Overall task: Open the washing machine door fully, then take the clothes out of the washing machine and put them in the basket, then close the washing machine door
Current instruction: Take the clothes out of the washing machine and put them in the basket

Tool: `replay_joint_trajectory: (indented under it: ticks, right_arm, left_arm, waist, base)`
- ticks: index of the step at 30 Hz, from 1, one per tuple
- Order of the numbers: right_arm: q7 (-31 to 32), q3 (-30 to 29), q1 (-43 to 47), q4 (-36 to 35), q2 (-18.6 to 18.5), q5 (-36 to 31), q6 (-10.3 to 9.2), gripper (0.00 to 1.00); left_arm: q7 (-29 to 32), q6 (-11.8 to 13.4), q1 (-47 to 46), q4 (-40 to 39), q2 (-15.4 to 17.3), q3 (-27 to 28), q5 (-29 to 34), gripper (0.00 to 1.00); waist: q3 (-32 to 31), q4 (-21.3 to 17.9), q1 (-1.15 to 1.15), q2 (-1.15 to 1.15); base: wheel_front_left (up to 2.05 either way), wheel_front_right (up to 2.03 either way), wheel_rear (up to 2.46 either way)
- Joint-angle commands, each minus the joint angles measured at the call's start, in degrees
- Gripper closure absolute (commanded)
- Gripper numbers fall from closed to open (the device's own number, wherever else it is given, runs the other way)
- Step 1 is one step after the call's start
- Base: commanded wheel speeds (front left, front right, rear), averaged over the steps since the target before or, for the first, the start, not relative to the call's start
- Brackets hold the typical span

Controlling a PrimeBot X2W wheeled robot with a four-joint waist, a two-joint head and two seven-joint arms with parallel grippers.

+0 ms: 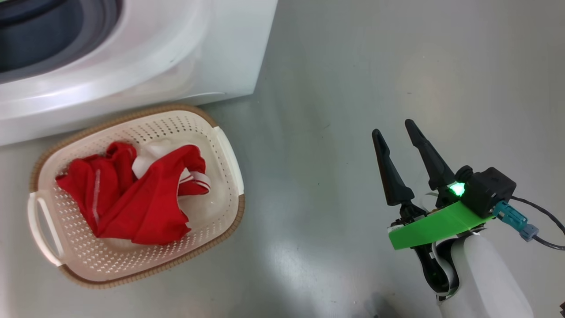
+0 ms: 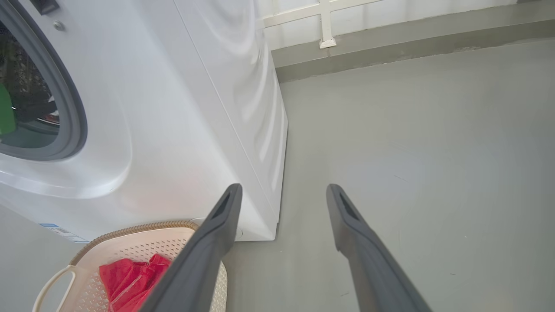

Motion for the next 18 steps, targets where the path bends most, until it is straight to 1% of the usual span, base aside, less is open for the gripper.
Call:
replay_joint_trajectory:
  ticks: [1,13,18]
  right_arm:
    - [-0.28,1.57,-0.02,-1.57,0.43,0.34,0.09,0.0]
    - [-0.28,2.53,-0.85,-2.1,0.43,1.08,0.09,0.0]
    - [-0.28,3.13,-1.3,-2.02,0.43,1.53,0.09,0.0]
  left_arm:
    - [0.49,0.94,-2.11,-0.69,3.61,0.19,0.4,0.0]
    - [2.6,2.33,-4.4,-0.24,5.85,-1.14,0.67,0.0]
    - [2.58,3.05,-4.68,-0.15,6.72,-1.43,0.41,0.0]
  waist:
    - [0.98,-0.69,0.0,0.0]
    - [3.28,-1.73,0.0,0.0]
    - [3.85,-2.17,0.0,0.0]
  base:
    - [0.0,0.0,0.0]
    - [0.0,0.0,0.0]
    - [0.0,0.0,0.0]
